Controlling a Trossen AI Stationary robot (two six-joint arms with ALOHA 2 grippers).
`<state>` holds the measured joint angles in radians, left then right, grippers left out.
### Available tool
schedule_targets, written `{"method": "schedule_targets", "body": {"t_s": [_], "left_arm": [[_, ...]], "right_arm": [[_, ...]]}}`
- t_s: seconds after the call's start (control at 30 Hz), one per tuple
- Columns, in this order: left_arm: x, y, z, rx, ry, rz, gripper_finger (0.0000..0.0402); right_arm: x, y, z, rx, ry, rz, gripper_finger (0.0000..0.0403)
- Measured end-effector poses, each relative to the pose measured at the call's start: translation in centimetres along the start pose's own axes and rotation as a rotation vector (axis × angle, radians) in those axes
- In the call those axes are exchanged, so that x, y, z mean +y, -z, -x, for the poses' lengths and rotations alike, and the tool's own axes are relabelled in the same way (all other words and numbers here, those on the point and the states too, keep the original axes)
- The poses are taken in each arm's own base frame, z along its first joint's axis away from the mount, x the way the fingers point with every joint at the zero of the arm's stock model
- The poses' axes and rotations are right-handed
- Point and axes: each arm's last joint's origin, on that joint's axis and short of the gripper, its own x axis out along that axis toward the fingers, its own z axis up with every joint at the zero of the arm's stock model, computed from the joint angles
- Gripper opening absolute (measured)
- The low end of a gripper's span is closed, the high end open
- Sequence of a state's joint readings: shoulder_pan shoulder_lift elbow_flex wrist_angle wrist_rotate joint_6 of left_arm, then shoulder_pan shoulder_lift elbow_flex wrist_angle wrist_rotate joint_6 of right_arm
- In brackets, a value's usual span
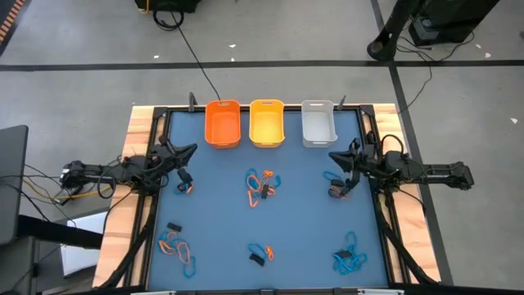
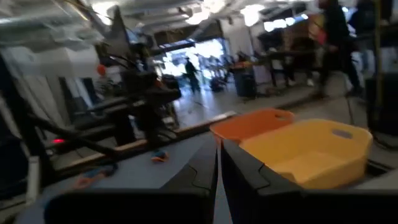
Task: Sort rubber bands into baskets
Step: Put the black rubber band into the gray bin
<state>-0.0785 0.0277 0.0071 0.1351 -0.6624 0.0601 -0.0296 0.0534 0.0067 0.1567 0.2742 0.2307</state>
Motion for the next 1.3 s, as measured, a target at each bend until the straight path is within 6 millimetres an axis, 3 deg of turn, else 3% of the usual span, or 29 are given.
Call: {"method": "schedule_targets", "body": {"t_s": [0.27,0.4,0.53,0.73,0.87,1.03,1.3], "left_arm": [[-0.4,0.6,-0.5,0.063,-0.004,-0.058,0.0101],[-0.5,0.3,-0.7,0.036,-0.007,-0.107,0.0110],[-0.5,0.1,-0.8,0.022,-0.014,-0.108,0.0110],[-0.5,0.1,-0.8,0.019,-0.014,-0.131,0.0110],[-0.5,0.0,-0.8,0.016,-0.014,-0.158,0.0110],[-0.5,0.0,-0.8,0.016,-0.014,-0.159,0.0110],[-0.5,0.0,-0.8,0.013,-0.014,-0.158,0.0110]], "right_arm": [[-0.3,1.3,-0.8,0.122,0.100,-0.043,0.0080],[-0.3,1.7,-1.0,0.297,0.158,-0.127,0.0100],[0.0,0.9,-1.2,0.451,0.232,-0.179,0.0108],[1.1,-1.9,-2.1,0.596,0.268,-0.196,0.0109],[1.4,-2.3,-2.4,0.800,0.319,-0.198,0.0109],[1.5,-1.0,-2.5,1.086,0.390,-0.221,0.0109],[1.6,1.1,-3.4,1.280,0.378,-0.073,0.0122]]}}
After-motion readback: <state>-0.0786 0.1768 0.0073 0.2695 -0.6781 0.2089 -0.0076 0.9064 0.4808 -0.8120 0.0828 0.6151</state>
